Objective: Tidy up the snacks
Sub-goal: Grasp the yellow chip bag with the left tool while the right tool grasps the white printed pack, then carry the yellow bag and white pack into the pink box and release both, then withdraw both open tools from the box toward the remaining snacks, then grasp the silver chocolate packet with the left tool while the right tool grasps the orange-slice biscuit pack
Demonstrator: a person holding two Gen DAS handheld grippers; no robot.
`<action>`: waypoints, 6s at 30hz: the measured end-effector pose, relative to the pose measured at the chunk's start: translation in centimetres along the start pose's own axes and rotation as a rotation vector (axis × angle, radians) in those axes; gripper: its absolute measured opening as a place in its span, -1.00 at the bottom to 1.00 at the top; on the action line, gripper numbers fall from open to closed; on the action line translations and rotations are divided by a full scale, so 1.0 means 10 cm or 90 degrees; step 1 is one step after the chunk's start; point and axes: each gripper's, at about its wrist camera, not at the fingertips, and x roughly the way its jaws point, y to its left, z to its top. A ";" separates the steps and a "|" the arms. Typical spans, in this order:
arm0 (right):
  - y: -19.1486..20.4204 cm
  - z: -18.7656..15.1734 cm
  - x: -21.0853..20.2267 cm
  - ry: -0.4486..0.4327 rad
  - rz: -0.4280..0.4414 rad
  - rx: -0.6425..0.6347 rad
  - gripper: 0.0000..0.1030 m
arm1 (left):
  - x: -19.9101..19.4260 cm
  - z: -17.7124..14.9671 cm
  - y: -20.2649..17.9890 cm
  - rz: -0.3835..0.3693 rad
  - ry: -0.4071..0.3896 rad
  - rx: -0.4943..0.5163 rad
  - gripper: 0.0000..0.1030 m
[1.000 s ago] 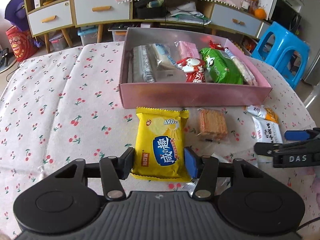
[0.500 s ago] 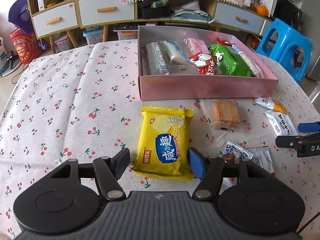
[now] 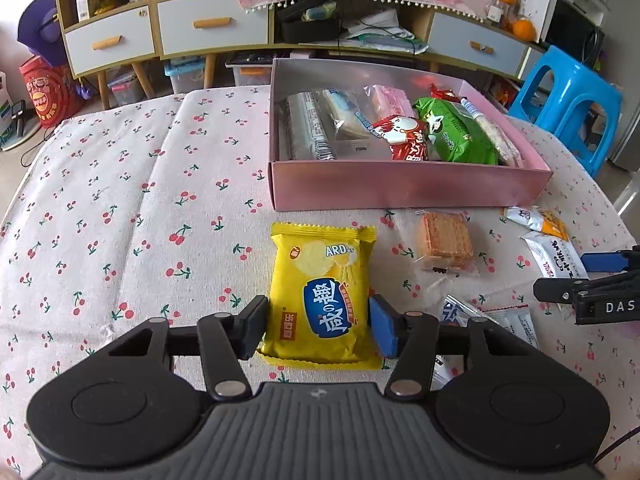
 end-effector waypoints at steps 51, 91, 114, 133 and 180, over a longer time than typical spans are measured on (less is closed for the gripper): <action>0.06 0.91 -0.37 -0.068 0.187 0.170 -0.10 | 0.00 0.75 -0.21 -0.068 -0.108 -0.090 -0.10; 0.04 1.46 0.20 -0.104 0.163 0.177 0.51 | 0.39 0.73 -0.33 -0.069 -0.099 -0.043 0.60; -0.11 0.67 -0.73 -0.137 0.072 0.095 0.93 | -0.33 0.39 -0.32 0.020 -0.074 -0.050 0.99; -0.01 -0.09 -0.36 -0.062 0.030 -0.098 0.99 | -0.14 -0.12 -0.44 0.010 -0.024 0.045 0.97; -0.13 0.24 0.25 -0.120 0.122 -0.196 0.26 | 0.08 -0.12 -0.38 -0.094 0.016 0.130 -0.28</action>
